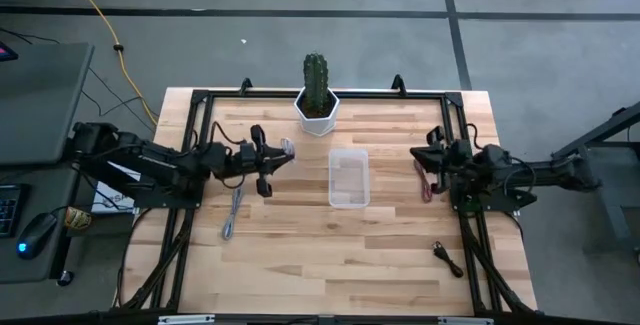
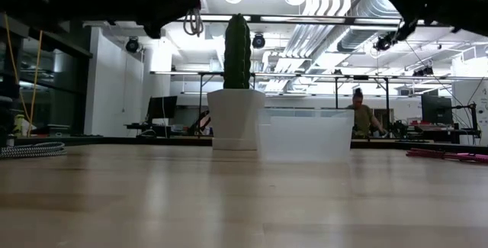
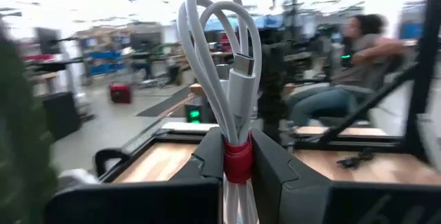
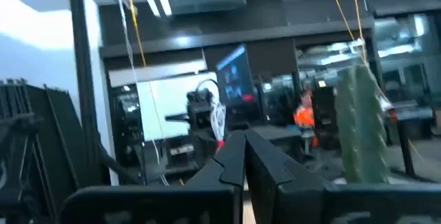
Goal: Pick and place USB-C Cables
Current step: Put the white charger cable into the transparent bin
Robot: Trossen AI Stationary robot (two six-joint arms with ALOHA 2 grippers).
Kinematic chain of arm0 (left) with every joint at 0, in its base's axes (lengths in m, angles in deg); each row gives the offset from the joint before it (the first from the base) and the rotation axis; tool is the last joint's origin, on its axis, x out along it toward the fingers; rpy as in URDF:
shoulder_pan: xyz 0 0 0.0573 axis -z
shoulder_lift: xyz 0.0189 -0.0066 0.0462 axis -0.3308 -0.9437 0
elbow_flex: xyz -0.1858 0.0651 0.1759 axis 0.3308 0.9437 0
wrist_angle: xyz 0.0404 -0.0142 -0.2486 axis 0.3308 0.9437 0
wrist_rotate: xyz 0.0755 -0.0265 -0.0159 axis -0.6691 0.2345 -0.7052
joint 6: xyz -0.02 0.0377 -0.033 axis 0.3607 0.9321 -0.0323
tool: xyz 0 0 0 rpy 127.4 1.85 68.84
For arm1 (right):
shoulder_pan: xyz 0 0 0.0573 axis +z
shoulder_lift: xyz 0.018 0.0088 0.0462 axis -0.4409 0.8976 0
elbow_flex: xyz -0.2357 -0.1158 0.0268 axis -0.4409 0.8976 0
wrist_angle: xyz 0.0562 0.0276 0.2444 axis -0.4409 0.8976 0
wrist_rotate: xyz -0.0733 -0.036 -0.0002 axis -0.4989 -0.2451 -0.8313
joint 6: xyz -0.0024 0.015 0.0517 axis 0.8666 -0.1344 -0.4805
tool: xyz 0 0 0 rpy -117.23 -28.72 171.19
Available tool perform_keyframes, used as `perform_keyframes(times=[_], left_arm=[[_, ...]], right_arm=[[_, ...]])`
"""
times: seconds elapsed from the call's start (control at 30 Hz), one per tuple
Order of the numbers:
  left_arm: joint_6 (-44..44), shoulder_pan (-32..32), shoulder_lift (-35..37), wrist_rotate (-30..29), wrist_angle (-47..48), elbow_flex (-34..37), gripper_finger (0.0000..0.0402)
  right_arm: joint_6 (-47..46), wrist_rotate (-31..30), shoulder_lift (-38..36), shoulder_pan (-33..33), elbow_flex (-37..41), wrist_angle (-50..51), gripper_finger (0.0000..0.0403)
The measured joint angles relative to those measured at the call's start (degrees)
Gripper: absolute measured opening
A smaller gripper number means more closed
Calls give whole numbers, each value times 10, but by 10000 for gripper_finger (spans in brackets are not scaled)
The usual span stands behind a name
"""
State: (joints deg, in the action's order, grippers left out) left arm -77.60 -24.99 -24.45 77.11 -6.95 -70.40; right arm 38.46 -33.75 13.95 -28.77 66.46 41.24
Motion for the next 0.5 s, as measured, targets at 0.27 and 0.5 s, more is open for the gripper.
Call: perform_keyframes(times=[0.27, 0.5], left_arm=[[-31, -17, -11, 90, 89, -58, 16], [-40, 17, -73, 64, 84, -76, 16]], right_arm=[[0, -46, 244, 0, -109, 0, 74], [8, -40, 430, 0, -190, -5, 188]])
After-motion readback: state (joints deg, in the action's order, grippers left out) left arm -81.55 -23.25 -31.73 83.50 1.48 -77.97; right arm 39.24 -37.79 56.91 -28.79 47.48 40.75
